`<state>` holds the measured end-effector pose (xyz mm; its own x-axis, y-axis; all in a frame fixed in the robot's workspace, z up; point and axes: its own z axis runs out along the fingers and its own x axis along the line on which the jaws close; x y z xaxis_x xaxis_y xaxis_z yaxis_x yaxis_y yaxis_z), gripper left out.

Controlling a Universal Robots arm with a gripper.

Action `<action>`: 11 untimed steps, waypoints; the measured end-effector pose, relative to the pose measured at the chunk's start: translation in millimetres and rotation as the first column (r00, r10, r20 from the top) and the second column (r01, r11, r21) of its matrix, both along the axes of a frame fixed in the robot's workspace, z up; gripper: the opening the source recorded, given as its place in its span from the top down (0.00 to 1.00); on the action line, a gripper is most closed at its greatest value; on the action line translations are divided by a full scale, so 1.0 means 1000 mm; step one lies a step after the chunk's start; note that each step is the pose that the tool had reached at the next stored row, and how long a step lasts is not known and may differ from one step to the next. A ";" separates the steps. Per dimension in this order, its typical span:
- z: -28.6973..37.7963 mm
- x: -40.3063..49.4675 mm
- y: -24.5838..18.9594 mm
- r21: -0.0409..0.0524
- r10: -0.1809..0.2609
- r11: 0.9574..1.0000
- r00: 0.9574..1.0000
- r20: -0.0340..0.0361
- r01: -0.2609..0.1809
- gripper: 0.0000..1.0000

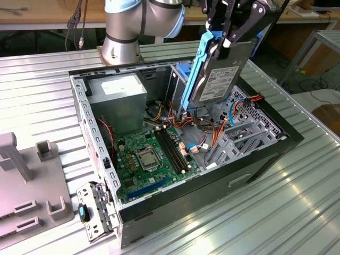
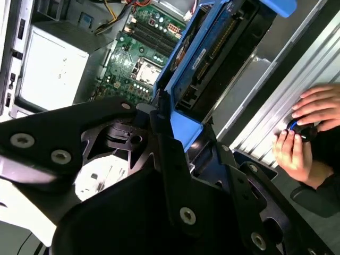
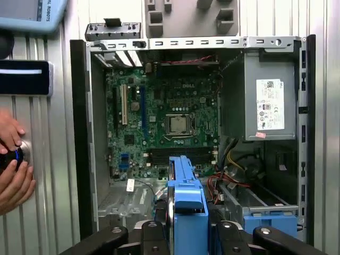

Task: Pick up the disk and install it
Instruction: 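Insert the disk into the insertion slot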

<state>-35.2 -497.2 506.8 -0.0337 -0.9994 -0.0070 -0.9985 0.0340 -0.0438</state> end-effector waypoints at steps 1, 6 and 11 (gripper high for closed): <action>-0.0007 0.0089 -0.0021 0.000 0.000 1.000 1.000 -0.001 0.000 0.63; -0.0016 0.0223 -0.0129 0.000 0.000 1.000 1.000 -0.003 0.000 0.63; -0.0031 0.0311 -0.0284 0.000 0.000 1.000 1.000 -0.003 0.000 0.63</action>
<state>-4.1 -525.6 503.7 -0.0337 -0.9994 -0.0071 -0.9986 0.0340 -0.0410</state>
